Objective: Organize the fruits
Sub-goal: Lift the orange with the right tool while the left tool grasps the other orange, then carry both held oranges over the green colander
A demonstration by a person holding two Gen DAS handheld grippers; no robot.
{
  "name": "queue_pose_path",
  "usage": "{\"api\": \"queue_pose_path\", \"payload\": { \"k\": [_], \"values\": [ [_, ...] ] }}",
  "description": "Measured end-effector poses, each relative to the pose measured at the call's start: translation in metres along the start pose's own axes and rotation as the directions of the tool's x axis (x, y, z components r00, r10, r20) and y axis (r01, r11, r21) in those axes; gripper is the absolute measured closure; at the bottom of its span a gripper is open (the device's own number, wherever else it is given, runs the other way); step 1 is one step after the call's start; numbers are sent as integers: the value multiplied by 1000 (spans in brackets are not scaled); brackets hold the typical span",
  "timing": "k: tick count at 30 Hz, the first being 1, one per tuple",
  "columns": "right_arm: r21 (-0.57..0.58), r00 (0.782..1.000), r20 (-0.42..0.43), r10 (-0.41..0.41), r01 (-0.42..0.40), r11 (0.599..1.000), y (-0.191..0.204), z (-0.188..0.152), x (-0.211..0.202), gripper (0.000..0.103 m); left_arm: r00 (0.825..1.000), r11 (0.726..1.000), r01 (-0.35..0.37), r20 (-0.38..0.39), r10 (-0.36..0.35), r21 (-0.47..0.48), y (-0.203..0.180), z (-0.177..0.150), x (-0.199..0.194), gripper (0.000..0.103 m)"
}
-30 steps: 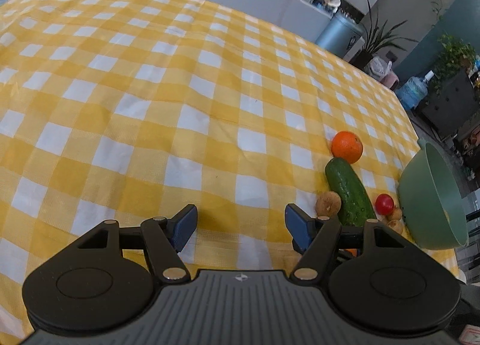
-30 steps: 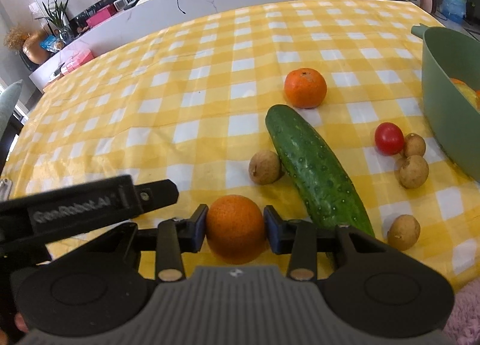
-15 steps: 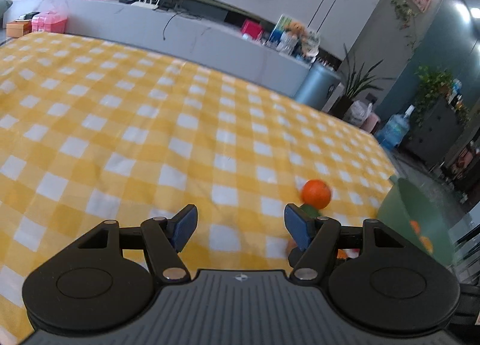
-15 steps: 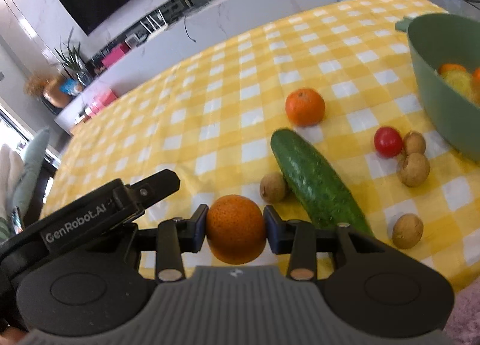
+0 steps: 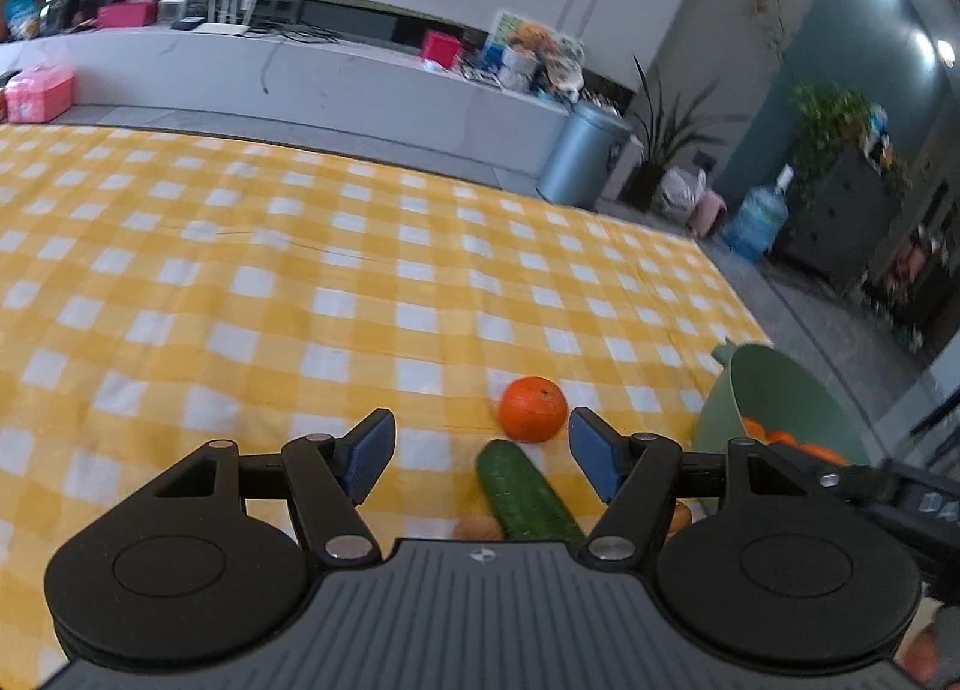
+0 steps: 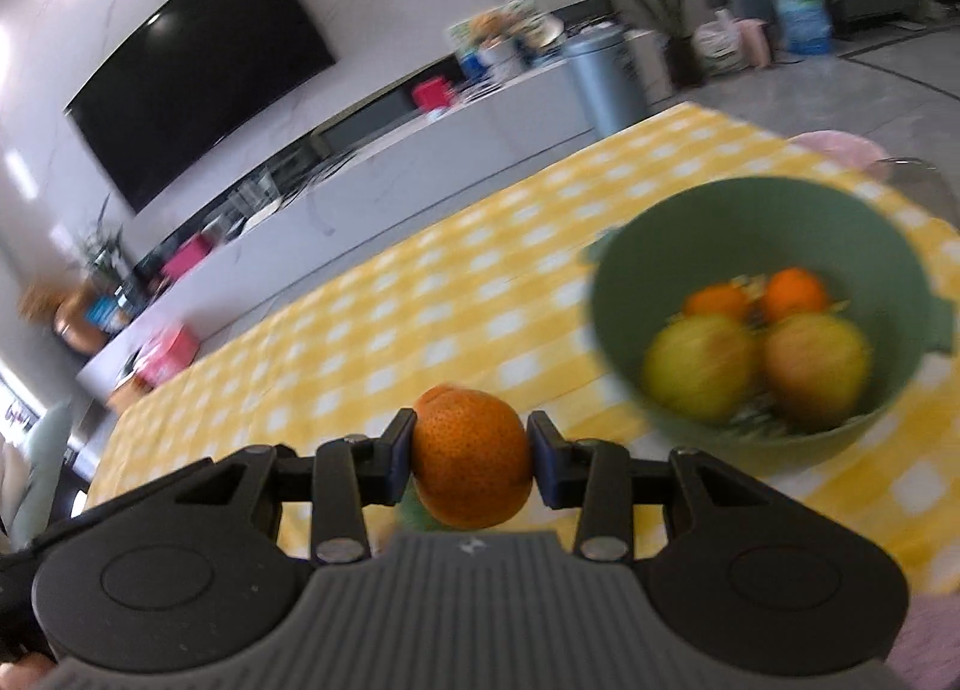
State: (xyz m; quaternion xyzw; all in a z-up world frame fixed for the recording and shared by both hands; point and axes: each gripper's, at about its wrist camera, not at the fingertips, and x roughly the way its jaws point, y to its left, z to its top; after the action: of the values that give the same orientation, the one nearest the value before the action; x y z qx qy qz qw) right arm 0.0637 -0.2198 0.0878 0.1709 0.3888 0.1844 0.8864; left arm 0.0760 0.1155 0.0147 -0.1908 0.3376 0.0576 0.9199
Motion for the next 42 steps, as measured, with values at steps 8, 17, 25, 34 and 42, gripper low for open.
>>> {"api": "queue_pose_path", "payload": {
  "k": [8, 17, 25, 34, 42],
  "values": [
    [143, 999, -5, 49, -48, 989, -38, 6, 2, 66, 994, 996, -4, -107, 14, 89, -27, 11, 58, 25],
    [113, 1000, -14, 14, -12, 994, -39, 5, 6, 66, 976, 992, -1, -217, 28, 127, -34, 25, 109, 26],
    [108, 1000, -20, 14, -12, 994, -39, 6, 8, 66, 958, 990, 4, -284, 37, 140, -36, 22, 125, 53],
    [61, 999, -37, 13, -11, 998, -33, 6, 10, 66, 984, 957, -30, -162, 80, 290, -55, 13, 103, 55],
    [75, 999, -21, 24, -23, 997, -36, 7, 6, 66, 995, 968, 65, -88, -45, 242, -68, 22, 47, 55]
  ]
}}
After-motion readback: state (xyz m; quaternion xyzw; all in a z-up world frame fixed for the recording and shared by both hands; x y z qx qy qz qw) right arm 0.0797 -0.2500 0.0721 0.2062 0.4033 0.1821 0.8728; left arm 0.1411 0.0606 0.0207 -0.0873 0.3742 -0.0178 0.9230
